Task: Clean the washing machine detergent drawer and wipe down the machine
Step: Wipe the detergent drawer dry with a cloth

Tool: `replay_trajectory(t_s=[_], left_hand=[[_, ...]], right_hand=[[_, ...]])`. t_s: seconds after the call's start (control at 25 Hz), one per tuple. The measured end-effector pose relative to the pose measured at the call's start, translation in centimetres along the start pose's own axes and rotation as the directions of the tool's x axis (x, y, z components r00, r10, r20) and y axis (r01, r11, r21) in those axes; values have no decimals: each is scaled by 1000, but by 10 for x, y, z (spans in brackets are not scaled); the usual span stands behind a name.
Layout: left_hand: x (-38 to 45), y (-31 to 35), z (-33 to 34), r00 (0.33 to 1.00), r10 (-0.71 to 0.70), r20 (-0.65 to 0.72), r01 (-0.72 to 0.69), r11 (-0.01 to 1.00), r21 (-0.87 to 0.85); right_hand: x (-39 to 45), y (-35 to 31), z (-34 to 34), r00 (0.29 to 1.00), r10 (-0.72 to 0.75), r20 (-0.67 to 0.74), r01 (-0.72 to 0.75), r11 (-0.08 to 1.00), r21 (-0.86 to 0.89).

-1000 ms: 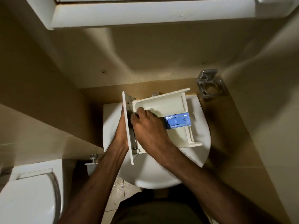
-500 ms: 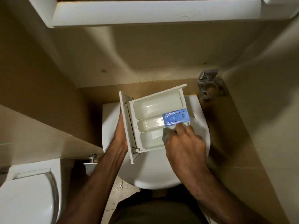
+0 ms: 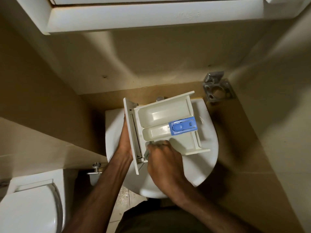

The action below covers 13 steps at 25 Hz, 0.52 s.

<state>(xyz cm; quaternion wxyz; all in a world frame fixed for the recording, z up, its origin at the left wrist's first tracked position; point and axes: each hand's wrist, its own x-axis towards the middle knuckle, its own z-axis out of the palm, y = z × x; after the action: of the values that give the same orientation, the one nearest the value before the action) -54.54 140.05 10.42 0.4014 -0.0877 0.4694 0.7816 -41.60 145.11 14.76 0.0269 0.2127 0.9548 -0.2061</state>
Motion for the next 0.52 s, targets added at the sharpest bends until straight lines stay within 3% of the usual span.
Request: replay_trajectory(t_s=[0.04,0.12,0.16,0.2,0.24,0.32,0.4,0.52], left_hand=[[0,1,-2,1000,3,1,-3,1000,-1],[2,2,-7,1000,-10,-2,10,1000,12],[2,2,-6,1000,-22,2,22,999,24],[2,3,-5,999,-34,16,33,999,40],[3,3,-4,999,-37,26,35,998,49],[7,1,-7,1000,-16,-3,17,997,80],[8,-1,-8,998,8,-60,1,988,152],[13,-5,-11,993,9,-120,18,975,222]], right_hand=[[0,3,-5,1000,27,12,-28,988,152],[2,4,-23,991,112,77,-136,847,514],[3,4,-32,989,138,52,-141,784,605],[8,3,-42,989,145,-28,-99,794,600],[15,4,-51,980,122,-155,-26,859,512],[33,7,-67,930,-13,-367,79,983,166],[54,8,-77,956,-108,-273,92,993,-73],[77,10,-65,997,-59,45,64,988,-141]])
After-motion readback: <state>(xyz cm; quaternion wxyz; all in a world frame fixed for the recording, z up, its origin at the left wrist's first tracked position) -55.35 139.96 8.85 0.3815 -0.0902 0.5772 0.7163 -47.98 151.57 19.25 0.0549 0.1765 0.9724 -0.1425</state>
